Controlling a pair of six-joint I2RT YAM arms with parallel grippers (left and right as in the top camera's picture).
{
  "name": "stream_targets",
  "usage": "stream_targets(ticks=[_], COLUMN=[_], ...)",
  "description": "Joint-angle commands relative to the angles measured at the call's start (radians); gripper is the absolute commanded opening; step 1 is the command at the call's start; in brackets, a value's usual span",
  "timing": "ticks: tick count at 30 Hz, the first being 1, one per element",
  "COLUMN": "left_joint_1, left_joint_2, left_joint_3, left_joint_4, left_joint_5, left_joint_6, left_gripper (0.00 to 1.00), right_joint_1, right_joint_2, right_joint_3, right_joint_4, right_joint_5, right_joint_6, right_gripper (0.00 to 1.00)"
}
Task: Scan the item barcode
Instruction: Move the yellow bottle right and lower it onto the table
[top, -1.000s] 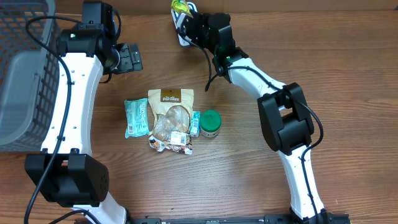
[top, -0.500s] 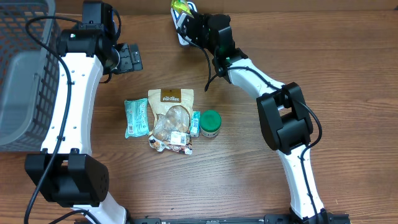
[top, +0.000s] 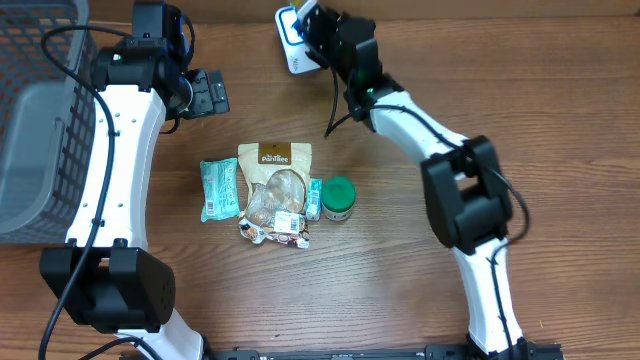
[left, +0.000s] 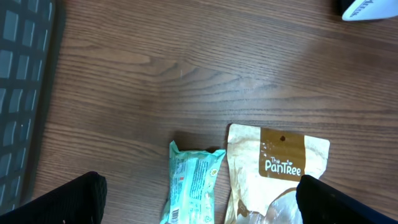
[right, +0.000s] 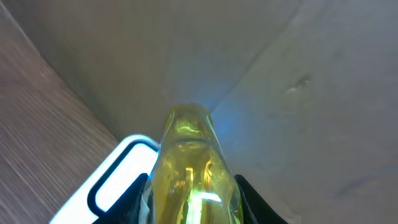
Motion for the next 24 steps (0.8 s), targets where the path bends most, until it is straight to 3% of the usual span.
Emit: stream_targets(ticks=[1, 4, 8, 13, 19, 24], left_joint_1=[-0.006, -0.006, -0.006, -0.006, -0.006, -0.006], left_joint_2=[-0.008, -0.008, -0.007, -0.008, -0.008, -0.008], left_joint_3=[0.012, 0.012, 0.012, 0.012, 0.012, 0.012], left_joint_4=[0.0, 0.0, 0.0, 0.0, 0.0, 0.0], left_joint_5=[0.002, 0.002, 0.002, 0.002, 0.002, 0.002], left_joint_6=[-0.003, -0.003, -0.003, -0.003, -0.003, -0.003], left_gripper=[1.0, 1.0, 1.0, 1.0, 0.99, 1.0], right_joint_1=[-0.023, -0.043, -0.098, -0.193, -0.303, -0.396], right_joint_2=[-0.26, -0.344, -0.449, -0.473, -0.472, -0.472], right_joint_3=[0.016, 0.016, 0.016, 0.016, 0.016, 0.016], right_joint_4=[-0.109, -0.3, -0.71, -1.135, -1.44, -1.587], right_joint_5=[0.016, 0.016, 0.016, 0.016, 0.016, 0.016], right_joint_6=[0.161, 0.246, 0.422, 0.536, 0.615, 0.673], right_gripper=[0.04, 0.04, 0.04, 0.04, 0.04, 0.04])
